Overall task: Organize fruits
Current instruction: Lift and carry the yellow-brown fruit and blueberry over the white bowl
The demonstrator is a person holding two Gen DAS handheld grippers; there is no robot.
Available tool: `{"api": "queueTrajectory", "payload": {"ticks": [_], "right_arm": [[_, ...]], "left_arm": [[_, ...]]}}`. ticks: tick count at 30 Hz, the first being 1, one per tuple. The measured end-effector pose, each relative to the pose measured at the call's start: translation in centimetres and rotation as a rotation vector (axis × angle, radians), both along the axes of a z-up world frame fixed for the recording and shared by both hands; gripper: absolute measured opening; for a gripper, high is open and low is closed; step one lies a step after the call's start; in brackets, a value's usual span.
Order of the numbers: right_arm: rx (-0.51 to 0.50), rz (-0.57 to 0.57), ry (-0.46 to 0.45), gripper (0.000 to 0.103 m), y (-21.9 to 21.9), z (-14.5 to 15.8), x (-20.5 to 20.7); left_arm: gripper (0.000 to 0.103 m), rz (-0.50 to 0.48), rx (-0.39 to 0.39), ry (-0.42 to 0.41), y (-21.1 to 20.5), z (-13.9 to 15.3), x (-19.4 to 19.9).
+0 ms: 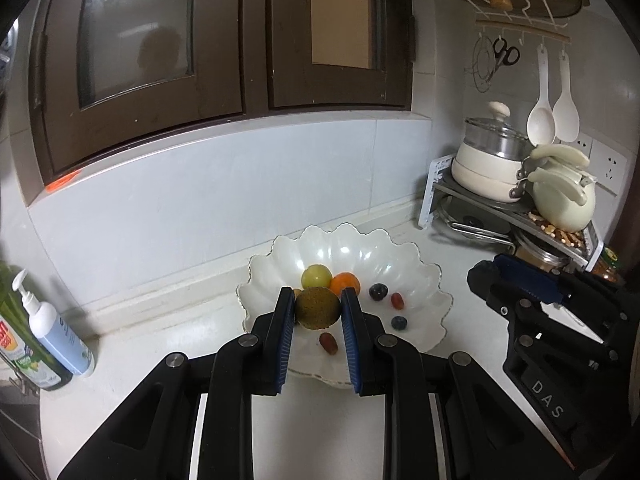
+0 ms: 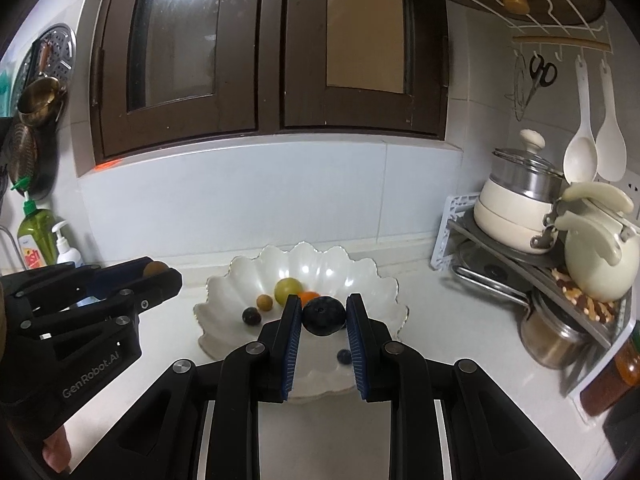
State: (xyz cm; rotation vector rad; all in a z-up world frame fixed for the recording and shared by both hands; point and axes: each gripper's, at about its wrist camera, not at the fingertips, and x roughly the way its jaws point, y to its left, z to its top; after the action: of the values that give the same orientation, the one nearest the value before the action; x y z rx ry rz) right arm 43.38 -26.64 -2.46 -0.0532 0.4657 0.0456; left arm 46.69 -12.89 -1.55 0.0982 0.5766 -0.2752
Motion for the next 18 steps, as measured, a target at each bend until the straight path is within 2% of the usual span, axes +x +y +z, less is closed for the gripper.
{"api": "queueTrajectory", "payload": {"ticks": [8, 18], "right_arm": [[-0.023, 0.022, 0.020, 0.024, 0.0, 0.2, 3.0], [-0.013, 0.030, 0.133, 0.024, -0.9, -2.1, 8.2]], "left_arm": [[0.024, -0.006, 0.024, 0.026, -0.8, -0.4, 2.8], [0.024, 0.009, 0.048, 0.109, -1.7, -2.2, 7.0]]}}
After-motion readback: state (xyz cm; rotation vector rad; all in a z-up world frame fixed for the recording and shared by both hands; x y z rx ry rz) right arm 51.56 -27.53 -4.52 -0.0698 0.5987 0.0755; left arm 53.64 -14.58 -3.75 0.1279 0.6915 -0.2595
